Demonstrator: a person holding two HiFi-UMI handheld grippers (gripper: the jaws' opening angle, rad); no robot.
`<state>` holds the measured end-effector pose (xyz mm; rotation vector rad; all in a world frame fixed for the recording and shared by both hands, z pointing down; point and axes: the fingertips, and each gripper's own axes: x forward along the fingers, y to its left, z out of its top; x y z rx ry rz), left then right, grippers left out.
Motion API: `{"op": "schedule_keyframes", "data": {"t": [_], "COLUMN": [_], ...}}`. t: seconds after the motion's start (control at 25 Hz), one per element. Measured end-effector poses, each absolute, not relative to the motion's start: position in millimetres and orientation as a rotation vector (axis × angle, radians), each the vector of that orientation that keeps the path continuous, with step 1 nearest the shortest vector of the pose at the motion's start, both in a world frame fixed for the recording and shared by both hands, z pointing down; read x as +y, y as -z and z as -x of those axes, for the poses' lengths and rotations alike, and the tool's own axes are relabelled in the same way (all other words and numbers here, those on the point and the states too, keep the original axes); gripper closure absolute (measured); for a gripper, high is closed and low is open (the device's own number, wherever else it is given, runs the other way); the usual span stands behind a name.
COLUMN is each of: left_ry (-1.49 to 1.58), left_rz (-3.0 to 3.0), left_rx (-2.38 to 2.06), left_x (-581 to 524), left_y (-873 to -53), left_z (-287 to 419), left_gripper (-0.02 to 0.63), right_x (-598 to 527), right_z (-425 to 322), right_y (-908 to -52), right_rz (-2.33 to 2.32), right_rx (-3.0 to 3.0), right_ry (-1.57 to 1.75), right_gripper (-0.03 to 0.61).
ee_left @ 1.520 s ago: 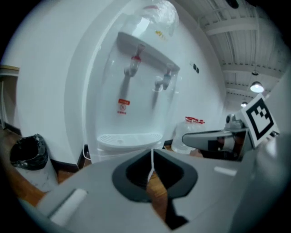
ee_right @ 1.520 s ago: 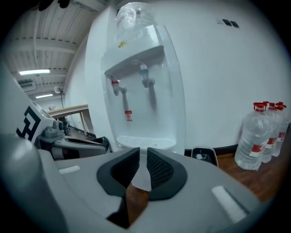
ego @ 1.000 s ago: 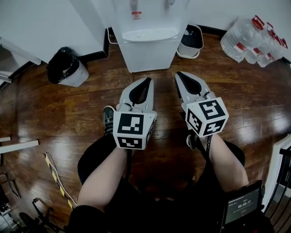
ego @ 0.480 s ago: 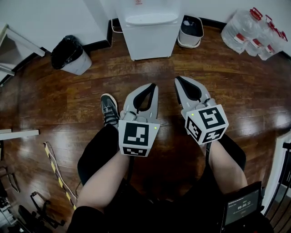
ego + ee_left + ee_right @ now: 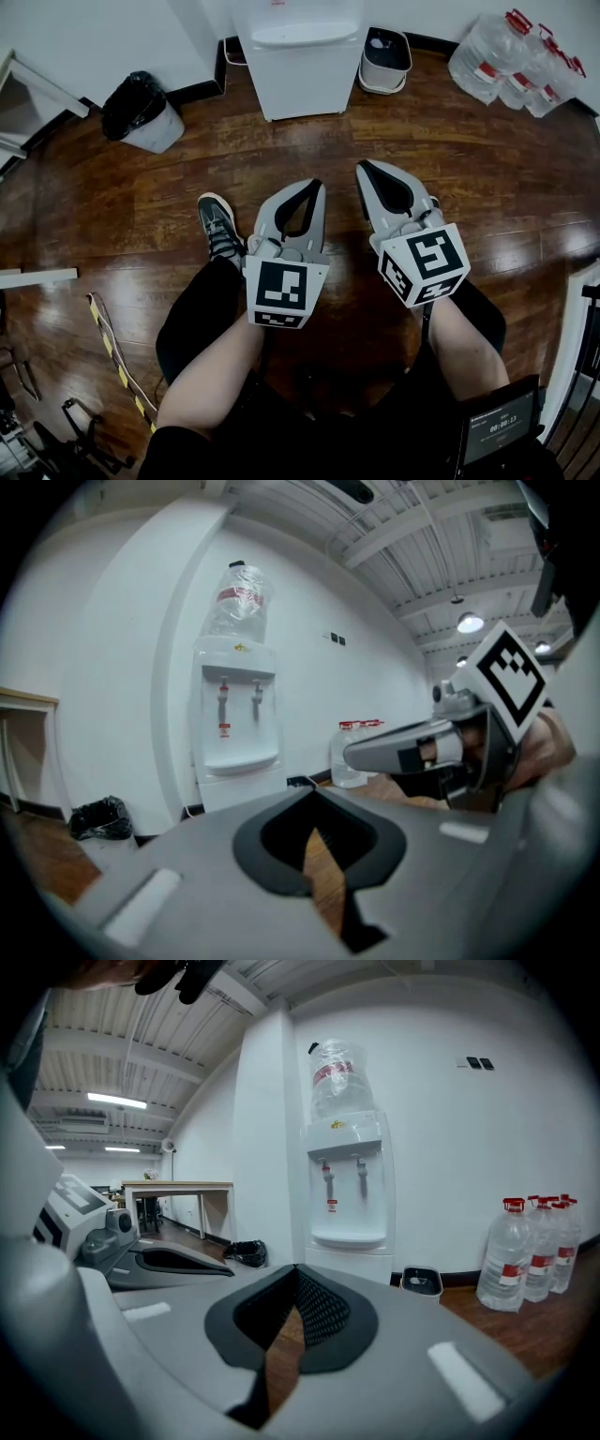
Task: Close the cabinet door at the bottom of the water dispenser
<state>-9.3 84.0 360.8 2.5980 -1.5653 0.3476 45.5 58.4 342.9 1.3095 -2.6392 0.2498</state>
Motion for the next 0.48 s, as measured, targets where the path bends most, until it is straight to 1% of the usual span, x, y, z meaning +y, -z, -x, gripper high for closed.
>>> {"op": "schedule_keyframes", "data": {"t": [0.48], "left_ry": [-0.304], "left_rz": [-2.568], "left_rx": [-1.54], "left_x": [82.2], "left_y": [-357.4], "left_z": [14.7], "left_gripper": [0.594], "right_x": [67.7], "right_z": [-38.1], "right_y": [-338.6], "right_rz": [-1.262], "right_rx": [-2.667], "right_ry": [-0.232], "right_gripper": [0.574]}}
